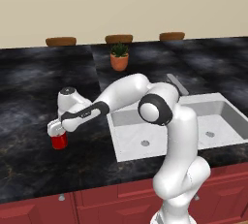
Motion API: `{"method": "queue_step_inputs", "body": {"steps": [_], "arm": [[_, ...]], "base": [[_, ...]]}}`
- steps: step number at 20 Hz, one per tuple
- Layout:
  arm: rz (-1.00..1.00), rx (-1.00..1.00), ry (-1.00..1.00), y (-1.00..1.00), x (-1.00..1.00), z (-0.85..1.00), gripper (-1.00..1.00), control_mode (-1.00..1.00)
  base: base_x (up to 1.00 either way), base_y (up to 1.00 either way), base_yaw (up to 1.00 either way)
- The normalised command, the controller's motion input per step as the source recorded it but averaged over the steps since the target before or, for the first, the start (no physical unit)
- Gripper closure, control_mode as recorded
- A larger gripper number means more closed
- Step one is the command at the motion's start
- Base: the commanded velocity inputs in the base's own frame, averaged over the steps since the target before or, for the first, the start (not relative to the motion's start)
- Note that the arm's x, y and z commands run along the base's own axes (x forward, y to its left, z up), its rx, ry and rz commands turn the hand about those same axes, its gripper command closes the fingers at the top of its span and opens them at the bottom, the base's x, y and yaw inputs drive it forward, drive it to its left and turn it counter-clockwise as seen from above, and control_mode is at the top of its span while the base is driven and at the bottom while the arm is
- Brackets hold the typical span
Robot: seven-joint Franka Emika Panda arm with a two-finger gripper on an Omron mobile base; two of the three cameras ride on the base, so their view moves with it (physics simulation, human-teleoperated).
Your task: Place the mug in the left basin and the bowl in the right basin of the sink.
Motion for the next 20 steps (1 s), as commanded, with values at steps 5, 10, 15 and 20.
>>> {"method": "queue_step_inputs", "body": {"steps": [5, 10, 15, 20], "arm": [[0.0, 0.0, 0.0, 0.01, 0.0, -0.04, 1.0, -1.0], [0.0, 0.0, 0.0, 0.0, 0.0, 0.0, 1.0, -1.0], [0.0, 0.0, 0.0, 0.0, 0.0, 0.0, 1.0, -1.0], [0.0, 0.0, 0.0, -0.03, -0.06, 0.33, 1.0, -1.0]], "base": [[0.0, 0.0, 0.0], [0.0, 0.0, 0.0], [0.0, 0.0, 0.0], [0.0, 0.0, 0.0]]}}
